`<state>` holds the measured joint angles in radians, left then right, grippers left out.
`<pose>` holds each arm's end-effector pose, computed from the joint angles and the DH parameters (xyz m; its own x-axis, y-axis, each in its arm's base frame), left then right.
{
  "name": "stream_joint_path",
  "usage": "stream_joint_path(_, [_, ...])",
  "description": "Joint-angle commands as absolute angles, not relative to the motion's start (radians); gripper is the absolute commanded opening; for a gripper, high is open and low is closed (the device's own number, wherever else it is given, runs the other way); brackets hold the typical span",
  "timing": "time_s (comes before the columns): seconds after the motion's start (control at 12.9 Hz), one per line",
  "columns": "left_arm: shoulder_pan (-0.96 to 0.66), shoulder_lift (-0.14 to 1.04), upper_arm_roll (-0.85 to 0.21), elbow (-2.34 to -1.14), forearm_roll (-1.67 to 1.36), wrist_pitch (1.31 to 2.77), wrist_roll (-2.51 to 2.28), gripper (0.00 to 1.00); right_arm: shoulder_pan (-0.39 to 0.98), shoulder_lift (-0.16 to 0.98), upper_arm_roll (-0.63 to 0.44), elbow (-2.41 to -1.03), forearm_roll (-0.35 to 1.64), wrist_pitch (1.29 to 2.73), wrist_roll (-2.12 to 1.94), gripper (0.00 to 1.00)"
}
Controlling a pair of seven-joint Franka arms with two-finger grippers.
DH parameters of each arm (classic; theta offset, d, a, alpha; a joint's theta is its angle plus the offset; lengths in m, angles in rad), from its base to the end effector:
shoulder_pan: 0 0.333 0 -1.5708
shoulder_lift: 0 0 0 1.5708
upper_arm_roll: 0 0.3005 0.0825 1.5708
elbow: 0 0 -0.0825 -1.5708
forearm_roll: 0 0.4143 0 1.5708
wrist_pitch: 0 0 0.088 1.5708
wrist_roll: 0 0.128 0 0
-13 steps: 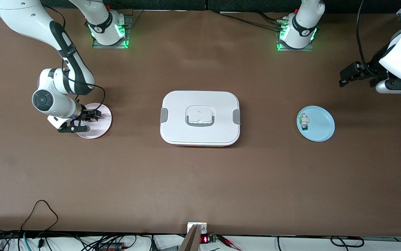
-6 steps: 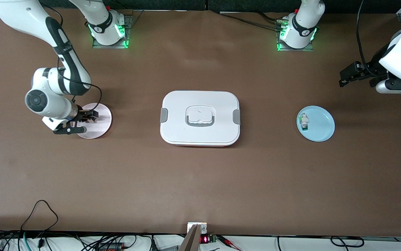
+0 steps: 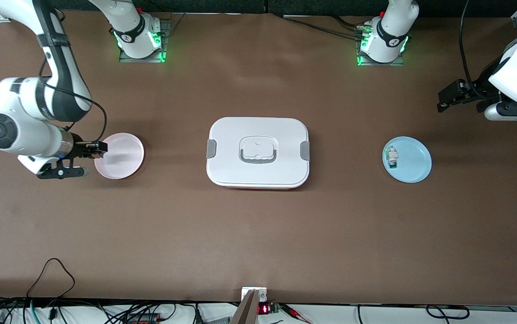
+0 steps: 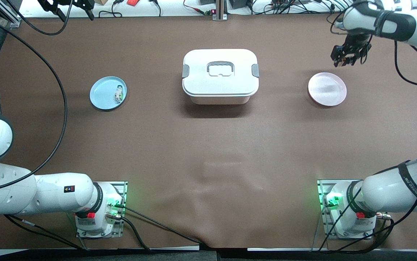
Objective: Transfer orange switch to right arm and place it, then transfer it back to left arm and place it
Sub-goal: 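Lift the switch off the pink plate with the right gripper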
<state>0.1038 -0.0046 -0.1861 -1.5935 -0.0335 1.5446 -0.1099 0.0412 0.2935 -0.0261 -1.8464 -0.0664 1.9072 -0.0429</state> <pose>0.5768 -0.0522 0.5771 0.9985 0.0268 -0.0477 0.0281 -0.9992 0.0276 0.6156 0.0036 0.2985 0.9691 0.0786 -0.2338 0.0936 -0.9942 0.0534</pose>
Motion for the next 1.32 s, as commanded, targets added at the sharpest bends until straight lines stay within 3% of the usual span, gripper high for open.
stream_joint_path(0.0, [0.110, 0.003, -0.187, -1.571, -0.037, 1.522, -0.083, 1.00, 0.044, 0.310, -0.012, -1.738, -0.055, 1.784, -0.058, 0.43])
stream_joint_path(0.47, [0.110, 0.003, -0.187, -1.571, -0.037, 1.522, -0.084, 1.00, 0.045, 0.307, 0.027, -1.520, -0.057, 1.533, -0.156, 0.43])
stream_joint_path(0.93, [0.110, 0.003, -0.187, -1.571, -0.037, 1.522, -0.084, 1.00, 0.043, 0.236, 0.083, -1.489, -0.052, 1.539, -0.382, 0.43])
stream_joint_path(1.24, [0.110, 0.002, -0.187, -1.571, -0.037, 1.522, -0.083, 1.00, 0.041, 0.181, 0.080, -1.489, 0.101, 1.543, -0.472, 0.43])
